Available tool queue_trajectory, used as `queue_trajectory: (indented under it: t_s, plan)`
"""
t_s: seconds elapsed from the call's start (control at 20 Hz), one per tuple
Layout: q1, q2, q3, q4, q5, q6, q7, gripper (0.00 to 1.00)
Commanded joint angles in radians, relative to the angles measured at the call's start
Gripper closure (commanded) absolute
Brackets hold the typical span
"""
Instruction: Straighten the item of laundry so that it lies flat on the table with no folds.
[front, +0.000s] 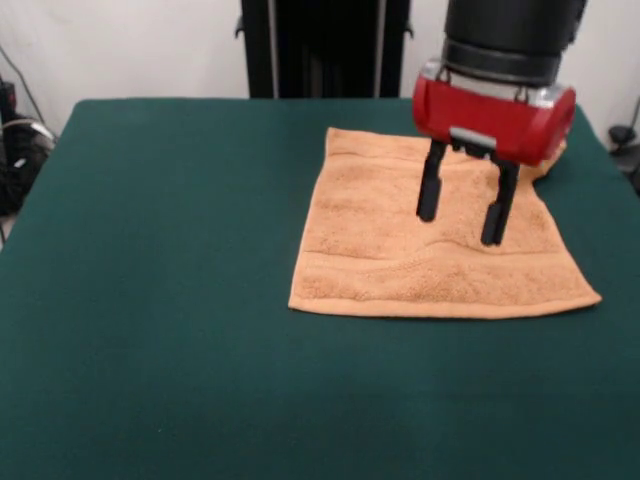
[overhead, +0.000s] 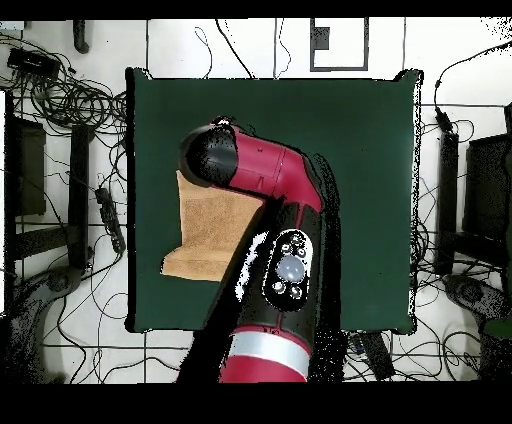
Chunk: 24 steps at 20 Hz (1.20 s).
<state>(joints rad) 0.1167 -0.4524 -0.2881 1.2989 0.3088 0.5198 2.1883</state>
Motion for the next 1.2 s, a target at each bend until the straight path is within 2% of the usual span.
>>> queue_trajectory:
  t_s: [0.05, 0.35, 0.5, 0.9, 1.2]
  plan:
    - [0.063, 0.083, 0.048, -0.052, -0.009, 0.139, 0.167, 0.00]
    - [0.120, 0.095, 0.021, -0.035, 0.027, 0.155, 0.245, 0.00]
    - [0.125, 0.103, 0.032, -0.027, 0.040, 0.144, 0.244, 0.00]
    - [0.140, 0.196, 0.043, -0.073, 0.074, 0.077, 0.262, 0.00]
    - [0.135, 0.323, 0.041, -0.157, 0.097, -0.009, 0.262, 0.00]
